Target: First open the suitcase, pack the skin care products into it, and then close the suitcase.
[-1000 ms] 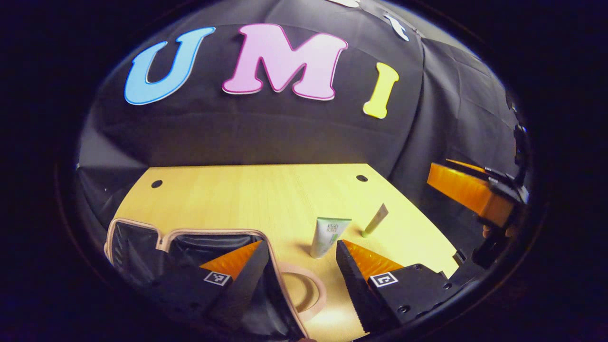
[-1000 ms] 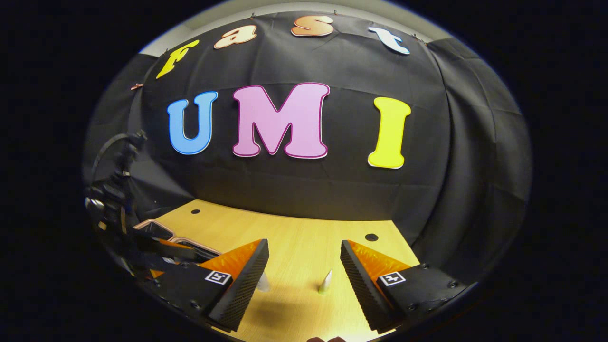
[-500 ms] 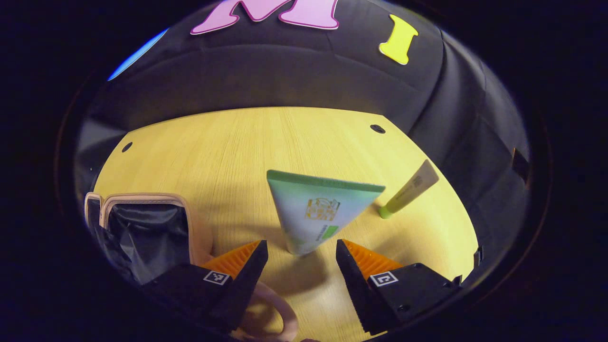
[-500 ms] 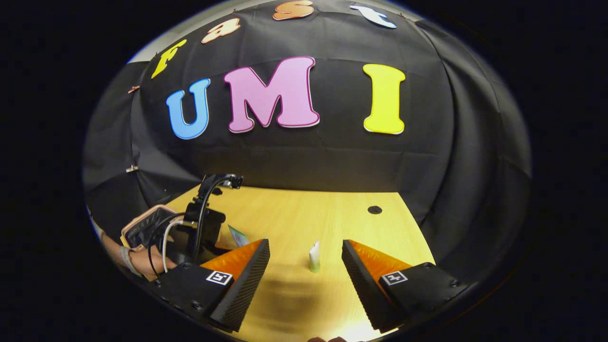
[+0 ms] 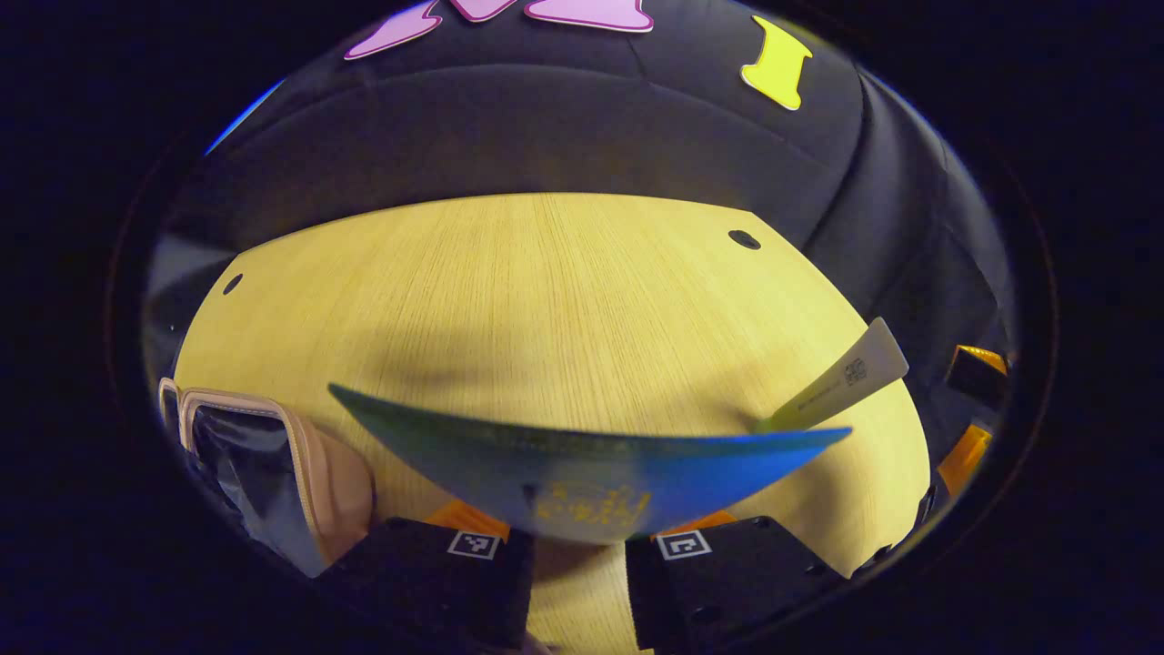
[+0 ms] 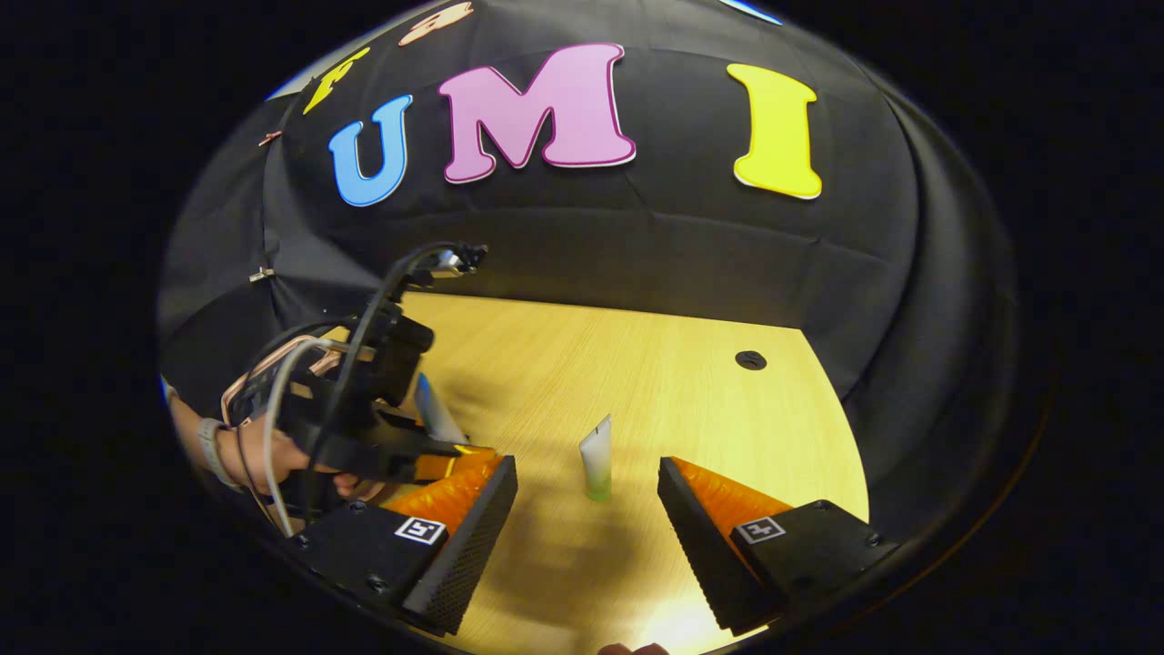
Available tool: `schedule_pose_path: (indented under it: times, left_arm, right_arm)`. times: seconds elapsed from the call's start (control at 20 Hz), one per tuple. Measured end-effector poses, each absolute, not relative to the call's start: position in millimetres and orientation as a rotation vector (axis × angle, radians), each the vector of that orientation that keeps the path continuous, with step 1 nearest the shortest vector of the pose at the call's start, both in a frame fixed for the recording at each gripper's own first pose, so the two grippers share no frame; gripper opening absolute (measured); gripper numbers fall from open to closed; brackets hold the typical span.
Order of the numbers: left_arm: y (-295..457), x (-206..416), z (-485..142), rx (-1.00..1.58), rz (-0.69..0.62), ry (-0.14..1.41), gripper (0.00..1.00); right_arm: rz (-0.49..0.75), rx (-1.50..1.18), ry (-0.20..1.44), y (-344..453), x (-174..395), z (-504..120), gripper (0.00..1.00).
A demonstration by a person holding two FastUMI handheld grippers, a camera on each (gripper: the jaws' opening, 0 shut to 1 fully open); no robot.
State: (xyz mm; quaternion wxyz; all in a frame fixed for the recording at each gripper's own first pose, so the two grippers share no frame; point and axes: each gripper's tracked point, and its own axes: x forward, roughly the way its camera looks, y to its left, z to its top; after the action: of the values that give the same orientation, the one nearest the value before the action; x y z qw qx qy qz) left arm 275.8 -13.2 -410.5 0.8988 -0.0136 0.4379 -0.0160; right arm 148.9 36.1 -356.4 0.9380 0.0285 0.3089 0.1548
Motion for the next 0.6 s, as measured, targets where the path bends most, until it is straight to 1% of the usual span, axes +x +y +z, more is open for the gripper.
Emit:
schedule_pose_path:
  times: [0.1, 0.25, 0.3, 0.35, 0.4, 0.45, 0.55, 0.6]
  left_arm:
    - [-14, 265, -387, -0.037, -0.046, 0.879, 0.46]
    - [-5, 240, -342, -0.034, -0.058, 0.824, 0.46]
    - [4, 228, -329, -0.04, -0.045, 0.816, 0.46]
    - [14, 215, -319, -0.062, -0.023, 0.818, 0.43]
    - [27, 198, -311, -0.097, 0.001, 0.832, 0.48]
    - [41, 181, -303, -0.137, 0.025, 0.846, 0.46]
    - [77, 143, -292, -0.157, 0.09, 0.869, 0.46]
    - [101, 125, -296, -0.144, 0.125, 0.89, 0.46]
  right_arm:
    - [0.308, 0.032, 0.688, 40, 161, -389, 0.99]
    - [0.287, 0.054, 0.768, 43, 170, -424, 1.0]
    - [0.286, 0.065, 0.77, 46, 176, -429, 1.0]
    - [0.288, 0.072, 0.781, 50, 178, -435, 0.99]
    - [0.289, 0.073, 0.79, 52, 181, -441, 0.94]
    - [0.279, 0.065, 0.799, 51, 182, -446, 0.87]
    - [0.247, 0.047, 0.785, 49, 190, -448, 0.52]
    - [0.26, 0.07, 0.798, 54, 185, -445, 0.34]
